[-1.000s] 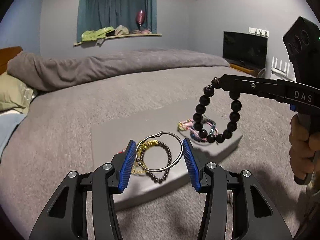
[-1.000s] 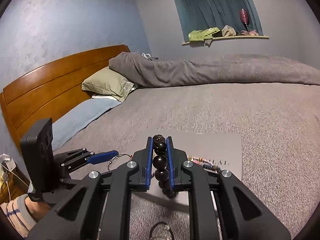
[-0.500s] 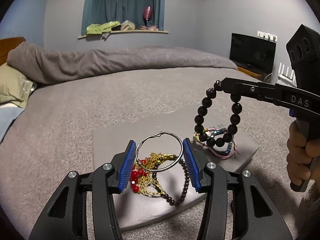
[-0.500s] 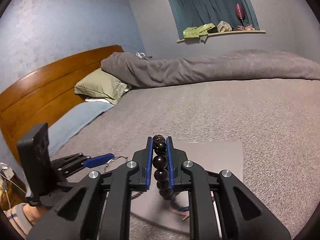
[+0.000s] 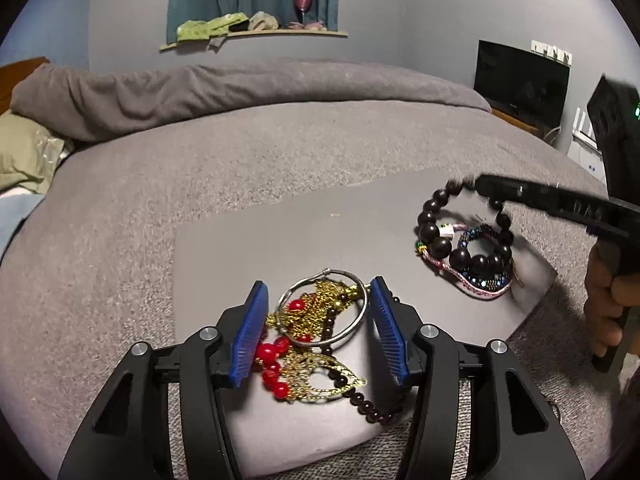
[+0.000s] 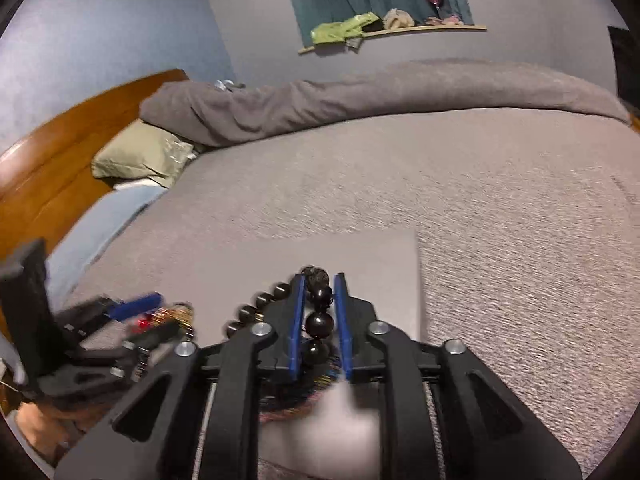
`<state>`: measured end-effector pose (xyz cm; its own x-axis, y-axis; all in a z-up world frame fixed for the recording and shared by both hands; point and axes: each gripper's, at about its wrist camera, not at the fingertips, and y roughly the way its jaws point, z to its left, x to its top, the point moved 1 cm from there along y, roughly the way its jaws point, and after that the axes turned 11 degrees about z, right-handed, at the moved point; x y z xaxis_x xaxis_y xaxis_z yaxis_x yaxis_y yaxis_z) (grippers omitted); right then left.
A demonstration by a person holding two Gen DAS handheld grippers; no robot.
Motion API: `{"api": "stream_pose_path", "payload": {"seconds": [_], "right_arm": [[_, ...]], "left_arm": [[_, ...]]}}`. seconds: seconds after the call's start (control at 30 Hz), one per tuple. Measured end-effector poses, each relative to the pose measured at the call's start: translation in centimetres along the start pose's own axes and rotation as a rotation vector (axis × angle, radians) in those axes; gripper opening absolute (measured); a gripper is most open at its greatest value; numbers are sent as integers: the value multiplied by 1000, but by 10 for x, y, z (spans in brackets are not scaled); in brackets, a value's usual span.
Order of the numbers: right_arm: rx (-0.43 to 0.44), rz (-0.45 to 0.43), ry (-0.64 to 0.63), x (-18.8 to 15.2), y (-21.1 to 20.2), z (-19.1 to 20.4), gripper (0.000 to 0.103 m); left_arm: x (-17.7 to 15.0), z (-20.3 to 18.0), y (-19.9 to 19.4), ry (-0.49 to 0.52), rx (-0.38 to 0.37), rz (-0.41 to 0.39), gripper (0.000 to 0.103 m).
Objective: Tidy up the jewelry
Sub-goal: 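Lower the hoop and black bracelet onto the box lid and open both grippers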
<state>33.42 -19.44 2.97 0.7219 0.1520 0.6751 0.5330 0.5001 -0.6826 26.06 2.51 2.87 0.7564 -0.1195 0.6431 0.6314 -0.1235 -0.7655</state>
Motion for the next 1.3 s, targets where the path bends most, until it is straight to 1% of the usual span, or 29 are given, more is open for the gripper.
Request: {"api": "stream_pose_path", "payload": {"seconds": [0.03, 0.07, 0.13, 0.17, 0.23, 0.3, 0.33, 0.37, 0.5, 0.67, 0.83, 1.03, 1.13, 1.3], "right_arm": [[-3, -4, -1, -1, -1, -1, 30], [-4, -9, -2, -2, -3, 0, 33], [-9, -18, -10, -3, -8, 0, 38], [-7, -24, -15, -4, -10, 1, 41], [-2, -32, -25, -5, -16, 3, 41], [3, -38, -32, -7, -20, 5, 43], [7, -40, -34, -9, -23, 5, 45], [9, -43, -35, -10, -26, 6, 45], [11, -39, -45, -16, -29, 12, 47], [14, -31, -73, -32, -37, 24, 47], [8, -34, -117, -45, -49, 35, 47], [22, -24, -137, -57, -59, 37, 47], [23, -7, -156, -66, -60, 37, 47], [25, 19, -172, -81, -63, 37, 47]], "left_arm": [[0, 0, -1, -1, 1, -3, 58], [0, 1, -5, -3, 6, -14, 70], [-1, -1, -10, -1, 12, -36, 80], [-3, -2, -12, 2, 9, -39, 80], [-4, -5, -17, 12, 9, -44, 80], [-7, -7, -23, 20, 14, -54, 83], [-9, -7, -26, 21, 15, -59, 89], [-11, -7, -30, 23, 17, -66, 92], [-19, -6, -40, 26, 26, -72, 92], [-29, 2, -50, -25, -15, -82, 92], [-41, 1, -57, -17, -17, -74, 92], [-62, -12, -71, 27, -40, -60, 92], [-74, -22, -76, 65, -73, -48, 92], [-91, -37, -83, 141, -98, -41, 92]]}}
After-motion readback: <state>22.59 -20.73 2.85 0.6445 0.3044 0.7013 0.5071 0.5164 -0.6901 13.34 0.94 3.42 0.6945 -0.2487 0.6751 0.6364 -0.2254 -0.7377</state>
